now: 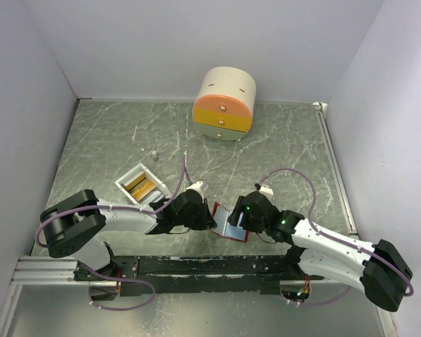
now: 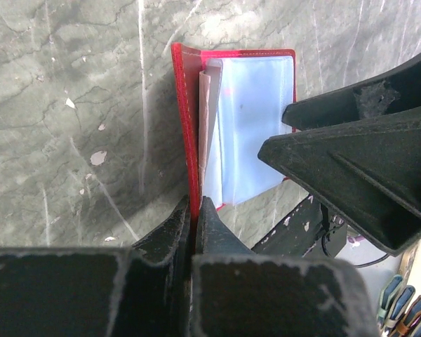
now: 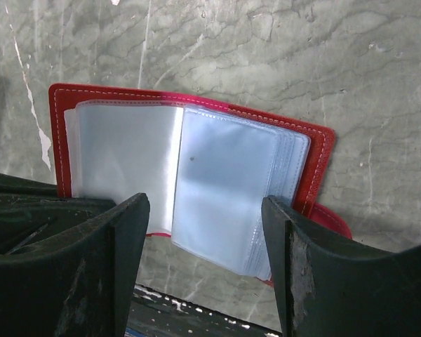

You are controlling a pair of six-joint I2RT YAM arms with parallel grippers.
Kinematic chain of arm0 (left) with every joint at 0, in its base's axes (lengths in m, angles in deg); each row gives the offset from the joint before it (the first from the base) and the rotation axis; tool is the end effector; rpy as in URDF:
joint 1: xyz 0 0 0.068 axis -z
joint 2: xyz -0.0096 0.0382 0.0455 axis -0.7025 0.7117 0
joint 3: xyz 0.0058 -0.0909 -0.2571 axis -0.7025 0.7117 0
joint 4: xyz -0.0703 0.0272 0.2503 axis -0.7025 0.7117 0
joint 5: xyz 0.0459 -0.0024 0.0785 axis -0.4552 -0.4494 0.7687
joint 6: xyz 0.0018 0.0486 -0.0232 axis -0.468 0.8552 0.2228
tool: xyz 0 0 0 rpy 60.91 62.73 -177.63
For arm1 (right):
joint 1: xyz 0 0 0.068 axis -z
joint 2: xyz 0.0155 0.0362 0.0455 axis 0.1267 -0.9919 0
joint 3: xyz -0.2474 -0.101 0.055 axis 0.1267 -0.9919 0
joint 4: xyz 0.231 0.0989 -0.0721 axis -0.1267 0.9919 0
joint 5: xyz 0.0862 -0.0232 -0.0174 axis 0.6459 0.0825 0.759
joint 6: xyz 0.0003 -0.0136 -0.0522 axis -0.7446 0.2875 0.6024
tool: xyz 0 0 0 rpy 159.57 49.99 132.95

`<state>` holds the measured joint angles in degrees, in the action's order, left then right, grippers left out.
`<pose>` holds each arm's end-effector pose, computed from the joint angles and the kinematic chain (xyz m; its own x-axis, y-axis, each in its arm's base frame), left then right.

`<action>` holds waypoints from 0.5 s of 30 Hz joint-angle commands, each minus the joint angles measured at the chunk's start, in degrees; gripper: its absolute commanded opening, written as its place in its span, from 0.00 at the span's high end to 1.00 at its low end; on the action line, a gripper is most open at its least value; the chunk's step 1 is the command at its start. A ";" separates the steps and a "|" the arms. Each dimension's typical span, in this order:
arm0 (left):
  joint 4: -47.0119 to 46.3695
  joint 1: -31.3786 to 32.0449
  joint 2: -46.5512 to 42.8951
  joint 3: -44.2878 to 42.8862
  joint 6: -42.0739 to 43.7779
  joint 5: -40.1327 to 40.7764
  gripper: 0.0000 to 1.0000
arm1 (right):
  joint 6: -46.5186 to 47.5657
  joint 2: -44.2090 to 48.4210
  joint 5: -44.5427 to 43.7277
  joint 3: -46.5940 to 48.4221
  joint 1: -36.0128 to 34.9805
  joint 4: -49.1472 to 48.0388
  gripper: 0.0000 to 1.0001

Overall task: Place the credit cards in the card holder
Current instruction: Place the card holder at the center of the board.

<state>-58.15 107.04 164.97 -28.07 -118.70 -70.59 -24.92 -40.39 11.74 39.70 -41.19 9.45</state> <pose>0.1336 -0.2572 0.1468 -0.9048 -0.0685 -0.4202 0.2497 0.7140 -0.6541 0.1167 0.1219 0.1633 -0.8289 0.3388 -0.4451 0.1050 0.8758 0.4712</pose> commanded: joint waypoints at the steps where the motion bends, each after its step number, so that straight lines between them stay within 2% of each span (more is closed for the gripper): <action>1: 1.12 0.77 -0.38 -0.84 0.12 1.70 0.93 | -0.69 0.35 0.92 -0.92 0.43 -2.70 0.34; 15: 1.40 1.22 -0.26 -0.99 0.15 2.08 0.93 | -0.97 1.53 4.90 -2.74 0.89 -9.10 0.34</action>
<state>-57.38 107.48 164.97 -28.07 -118.68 -69.71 -25.03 -40.26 14.75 38.41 -40.75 4.49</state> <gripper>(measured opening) 0.088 0.656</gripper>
